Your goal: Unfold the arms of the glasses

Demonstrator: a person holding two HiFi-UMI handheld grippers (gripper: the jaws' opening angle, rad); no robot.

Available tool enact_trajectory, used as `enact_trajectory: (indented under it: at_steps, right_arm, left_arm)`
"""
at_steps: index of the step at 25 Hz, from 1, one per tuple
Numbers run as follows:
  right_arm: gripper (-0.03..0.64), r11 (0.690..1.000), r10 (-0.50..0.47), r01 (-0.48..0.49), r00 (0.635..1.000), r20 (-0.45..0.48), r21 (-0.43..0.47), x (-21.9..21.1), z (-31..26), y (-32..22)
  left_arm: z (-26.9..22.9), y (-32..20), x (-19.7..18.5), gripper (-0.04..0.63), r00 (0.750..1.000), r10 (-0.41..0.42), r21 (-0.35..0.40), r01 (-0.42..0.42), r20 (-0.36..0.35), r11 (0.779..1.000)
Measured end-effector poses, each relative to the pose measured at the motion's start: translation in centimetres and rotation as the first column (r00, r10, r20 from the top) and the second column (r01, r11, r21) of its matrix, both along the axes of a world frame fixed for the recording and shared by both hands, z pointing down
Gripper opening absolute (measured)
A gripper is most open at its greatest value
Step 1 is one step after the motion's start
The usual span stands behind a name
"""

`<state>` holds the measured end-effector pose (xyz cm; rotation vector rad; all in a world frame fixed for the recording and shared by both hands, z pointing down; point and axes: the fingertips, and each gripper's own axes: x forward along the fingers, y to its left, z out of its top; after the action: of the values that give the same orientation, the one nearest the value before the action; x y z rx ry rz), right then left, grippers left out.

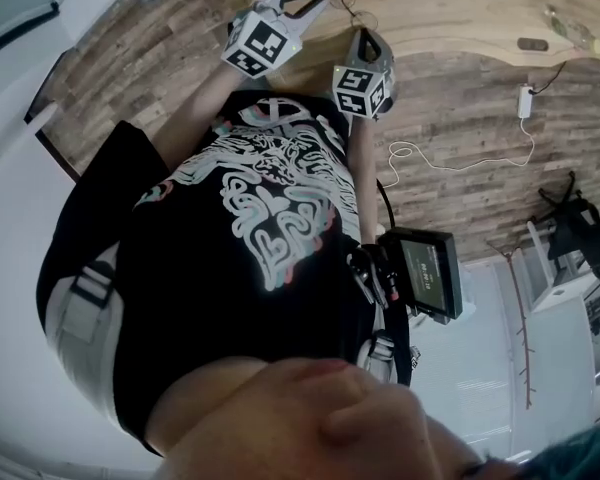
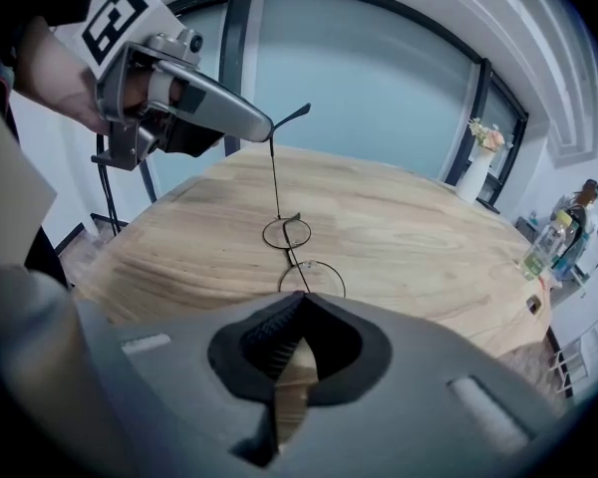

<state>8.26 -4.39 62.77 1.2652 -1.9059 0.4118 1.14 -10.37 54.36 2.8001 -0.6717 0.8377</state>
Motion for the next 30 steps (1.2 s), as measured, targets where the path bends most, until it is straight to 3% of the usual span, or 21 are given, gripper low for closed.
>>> enact_trajectory:
  at_steps: [11,22,23,24,27,30]
  right_arm:
    - [0.000,0.999,-0.027,0.027,1.000,-0.005,-0.035,-0.3,0.0,0.3]
    - [0.005,0.996,-0.076,0.075,0.997,0.012,0.050,-2.4,-3.5,-2.9]
    - [0.009,0.995,-0.089,0.089,0.996,0.009,0.046,-2.7,-3.4,-2.9]
    - [0.062,0.994,-0.102,0.102,0.995,0.007,0.032,-3.0,-3.1,-2.9]
    - [0.066,0.992,-0.121,0.121,0.993,0.004,-0.033,-3.4,-2.1,-2.9]
    - [0.065,0.989,-0.145,0.144,0.989,-0.028,-0.035,-3.6,-2.2,-3.3]
  left_arm:
    - [-0.3,0.3,2.0,0.000,0.997,0.060,-0.043,-0.062,-0.044,0.997]
    - [-0.6,-0.3,2.1,0.000,0.996,0.079,-0.041,-0.081,-0.043,0.996]
    - [-0.6,-0.2,2.2,0.000,0.996,0.080,-0.041,-0.082,-0.043,0.996]
    - [-0.6,-0.1,2.2,0.000,0.996,0.080,-0.041,-0.082,-0.044,0.996]
    - [-0.8,0.1,2.4,0.000,0.996,0.084,-0.037,-0.085,-0.043,0.996]
    - [-1.0,0.1,2.4,0.000,0.996,0.082,-0.037,-0.084,-0.045,0.996]
